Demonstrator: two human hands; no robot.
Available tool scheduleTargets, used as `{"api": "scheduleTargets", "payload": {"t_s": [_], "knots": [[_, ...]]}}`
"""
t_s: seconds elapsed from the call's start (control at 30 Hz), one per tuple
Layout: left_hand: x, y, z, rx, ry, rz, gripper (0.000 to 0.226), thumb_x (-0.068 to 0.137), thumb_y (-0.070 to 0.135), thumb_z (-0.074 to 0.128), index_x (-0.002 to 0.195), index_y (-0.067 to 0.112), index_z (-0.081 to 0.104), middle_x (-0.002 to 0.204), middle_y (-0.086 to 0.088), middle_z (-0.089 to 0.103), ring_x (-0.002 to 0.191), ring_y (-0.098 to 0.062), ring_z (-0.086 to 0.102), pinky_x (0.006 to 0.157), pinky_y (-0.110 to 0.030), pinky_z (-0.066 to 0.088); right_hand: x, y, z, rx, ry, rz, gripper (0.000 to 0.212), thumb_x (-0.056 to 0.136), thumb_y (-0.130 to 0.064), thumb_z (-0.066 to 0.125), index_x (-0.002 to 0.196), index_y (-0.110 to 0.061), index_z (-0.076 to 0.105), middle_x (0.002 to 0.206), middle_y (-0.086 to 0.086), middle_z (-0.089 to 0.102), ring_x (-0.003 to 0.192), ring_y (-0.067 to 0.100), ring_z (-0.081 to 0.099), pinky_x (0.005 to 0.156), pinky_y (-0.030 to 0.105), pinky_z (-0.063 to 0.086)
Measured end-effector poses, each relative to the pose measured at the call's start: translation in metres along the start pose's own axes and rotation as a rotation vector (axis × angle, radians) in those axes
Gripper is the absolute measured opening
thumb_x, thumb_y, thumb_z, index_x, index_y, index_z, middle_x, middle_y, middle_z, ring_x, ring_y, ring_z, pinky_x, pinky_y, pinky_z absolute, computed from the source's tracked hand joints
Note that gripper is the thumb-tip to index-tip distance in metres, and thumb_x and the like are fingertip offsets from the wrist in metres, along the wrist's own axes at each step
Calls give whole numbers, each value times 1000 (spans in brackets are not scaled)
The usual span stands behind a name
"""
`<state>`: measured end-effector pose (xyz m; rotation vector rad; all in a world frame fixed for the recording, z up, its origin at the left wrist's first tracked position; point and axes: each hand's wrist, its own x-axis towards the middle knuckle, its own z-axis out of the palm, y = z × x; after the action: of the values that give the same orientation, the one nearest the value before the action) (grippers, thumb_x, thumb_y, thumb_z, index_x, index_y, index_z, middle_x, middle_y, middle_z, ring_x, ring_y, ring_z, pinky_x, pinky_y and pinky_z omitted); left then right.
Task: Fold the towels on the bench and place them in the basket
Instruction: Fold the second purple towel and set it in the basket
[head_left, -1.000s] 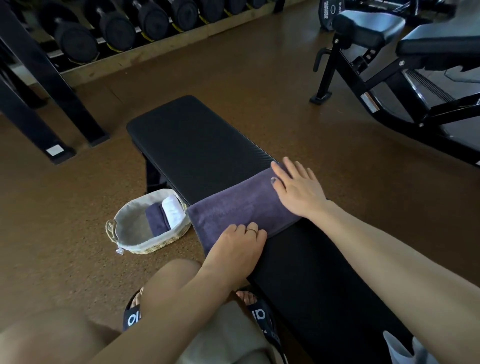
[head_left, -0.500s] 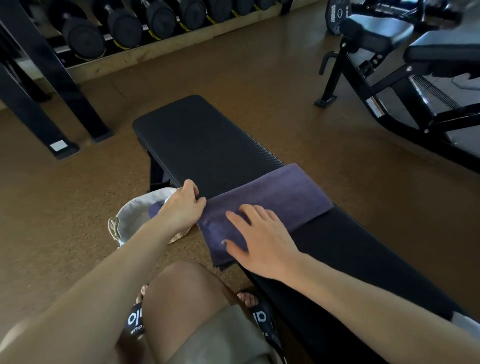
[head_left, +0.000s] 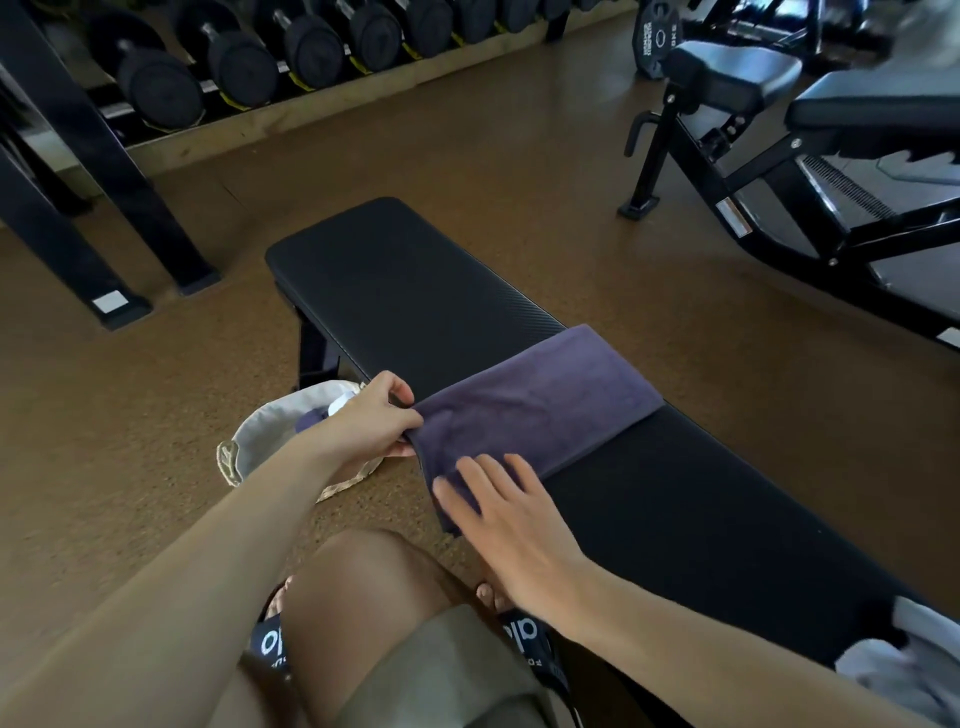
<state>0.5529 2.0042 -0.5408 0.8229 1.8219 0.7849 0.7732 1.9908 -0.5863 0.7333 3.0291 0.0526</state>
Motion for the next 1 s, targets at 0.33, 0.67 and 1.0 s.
{"api": "scheduleTargets", "payload": {"t_s": [0.33, 0.67, 1.0], "knots": [[-39, 13, 3, 108, -223, -35, 28, 96, -6, 41, 93, 8, 65, 98, -10, 53, 80, -18, 57, 65, -24, 56, -38, 23, -9, 229, 364, 121, 34, 81, -23, 68, 114, -20, 69, 111, -4, 71, 104, 14, 66, 103, 35, 49], [-87, -9, 49, 493, -486, 128, 42, 72, 10, 60, 110, 28, 66, 90, 6, 62, 70, -7, 58, 67, -20, 50, -129, 31, 0, 448, 275, 322, 48, 71, -8, 85, 115, -22, 71, 119, -9, 70, 115, 7, 63, 104, 27, 48], [-82, -32, 55, 996, -94, 938, 17, 82, 30, 56, 98, 25, 58, 104, 7, 48, 86, -16, 49, 74, -35, 47, -130, 49, -21, 627, 233, 447, 19, 90, -22, 69, 105, -33, 72, 100, -23, 69, 102, -4, 60, 95, 20, 40]]}}
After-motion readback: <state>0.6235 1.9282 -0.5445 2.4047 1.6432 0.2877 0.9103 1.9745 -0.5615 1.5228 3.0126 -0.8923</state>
